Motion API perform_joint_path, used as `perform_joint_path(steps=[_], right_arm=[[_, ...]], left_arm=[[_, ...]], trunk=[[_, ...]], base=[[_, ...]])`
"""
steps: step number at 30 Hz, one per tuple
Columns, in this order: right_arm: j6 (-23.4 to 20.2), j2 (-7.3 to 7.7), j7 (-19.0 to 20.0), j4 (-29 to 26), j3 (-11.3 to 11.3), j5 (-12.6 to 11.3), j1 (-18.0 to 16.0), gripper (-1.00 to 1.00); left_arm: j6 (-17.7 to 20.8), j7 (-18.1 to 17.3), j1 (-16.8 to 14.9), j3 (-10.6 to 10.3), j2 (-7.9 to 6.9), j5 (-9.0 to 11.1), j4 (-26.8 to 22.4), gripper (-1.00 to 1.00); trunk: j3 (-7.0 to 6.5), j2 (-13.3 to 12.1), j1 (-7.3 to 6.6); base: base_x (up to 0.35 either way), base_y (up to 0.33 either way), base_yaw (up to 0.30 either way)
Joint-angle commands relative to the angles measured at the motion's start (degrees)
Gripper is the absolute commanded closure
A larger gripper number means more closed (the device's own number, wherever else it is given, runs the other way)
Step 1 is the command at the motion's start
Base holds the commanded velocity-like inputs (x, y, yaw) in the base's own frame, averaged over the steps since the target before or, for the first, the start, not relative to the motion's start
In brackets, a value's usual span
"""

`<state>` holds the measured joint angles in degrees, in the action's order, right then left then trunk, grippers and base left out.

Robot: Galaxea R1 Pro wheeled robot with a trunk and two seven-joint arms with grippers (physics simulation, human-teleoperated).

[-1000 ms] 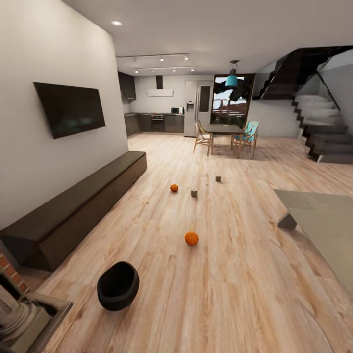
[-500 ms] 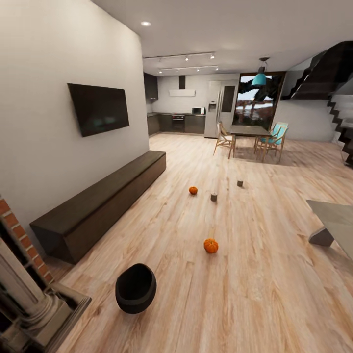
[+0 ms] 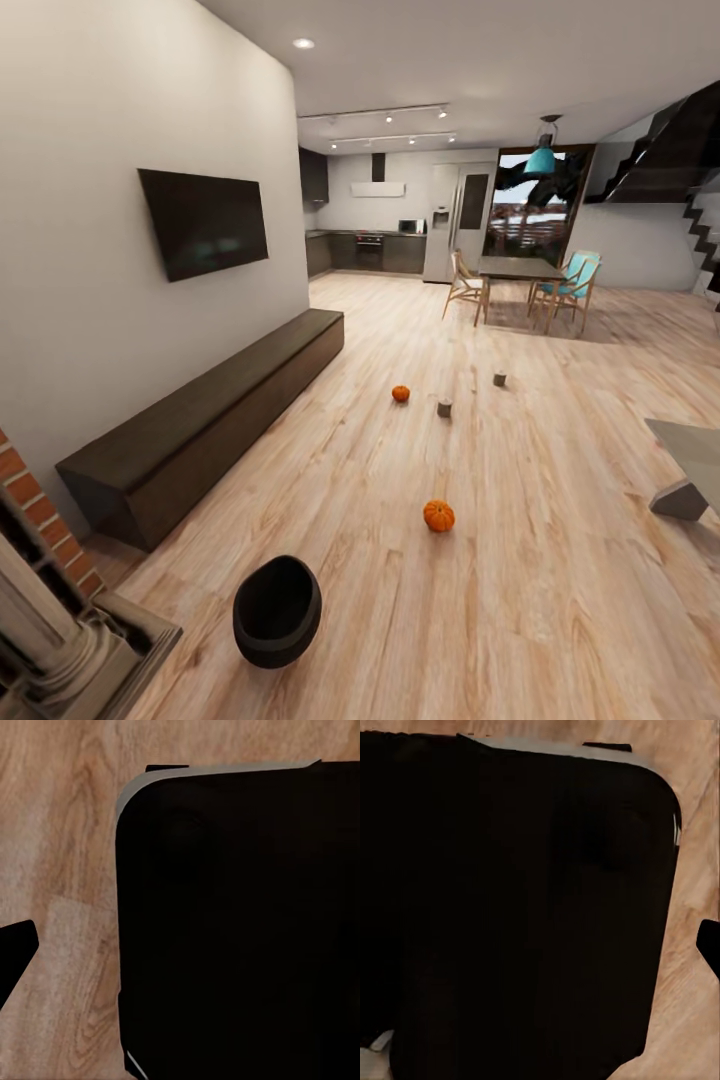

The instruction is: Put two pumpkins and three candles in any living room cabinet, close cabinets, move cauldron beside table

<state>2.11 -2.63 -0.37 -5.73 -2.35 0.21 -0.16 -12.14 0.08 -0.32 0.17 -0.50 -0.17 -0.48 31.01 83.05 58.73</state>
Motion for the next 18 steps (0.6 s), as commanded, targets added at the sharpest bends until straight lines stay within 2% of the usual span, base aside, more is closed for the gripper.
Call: perform_joint_path(steps=[1, 4, 6, 10, 11, 14, 18], right_arm=[[0.02, -0.02, -0.05, -1.17, -0.19, -0.06, -0.04, -1.0], [-0.43, -0.15, -0.13, -7.05, -0.11, -0.26, -0.33, -1.0], [-0.56, -0.44, -0.15, -11.77, -0.14, -0.32, -0.5, -1.0], [-0.6, -0.86, -0.17, -16.44, -0.18, -0.36, -0.72, -1.0], [-0.64, -1.38, -0.2, -18.4, -0.23, -0.18, -1.19, -1.0], [-0.64, -1.58, -0.25, -19.15, -0.24, -0.04, -1.55, -1.0], [-0.48, -1.62, -0.3, -19.18, -0.25, -0.26, -1.85, -1.0]], left_arm=[[-0.14, 0.1, -0.03, 0.03, 0.01, -0.04, 0.05, -1.0], [0.32, 0.52, -0.11, 0.01, 0.01, -0.03, 0.01, -1.0], [0.5, 0.68, -1.36, 0.09, -0.2, 0.22, -0.22, -1.0], [0.44, 0.79, -3.1, 0.42, -0.35, 0.41, -0.55, -1.0], [0.4, 0.85, -3.73, 0.59, -0.42, 0.59, -1.95, -1.0], [0.35, 1.3, -3.98, 0.85, -0.49, 1.77, -3.99, -1.0], [0.5, 2.8, -4.16, 1.0, -1.14, 4.34, -6.98, -1.0]], trunk=[[0.05, 0.02, 0.0], [0.05, 0.02, 0.0], [0.05, 0.02, 0.0], [0.05, 0.02, 0.0], [0.05, 0.02, 0.0], [0.05, 0.02, 0.0], [0.05, 0.02, 0.0]], base=[[0.035, 0.0, 0.001], [0.019, 0.0, 0.0], [0.09, 0.029, 0.0], [0.164, 0.081, 0.0], [0.063, 0.029, 0.0], [0.033, 0.015, 0.0], [0.011, 0.005, 0.0]])
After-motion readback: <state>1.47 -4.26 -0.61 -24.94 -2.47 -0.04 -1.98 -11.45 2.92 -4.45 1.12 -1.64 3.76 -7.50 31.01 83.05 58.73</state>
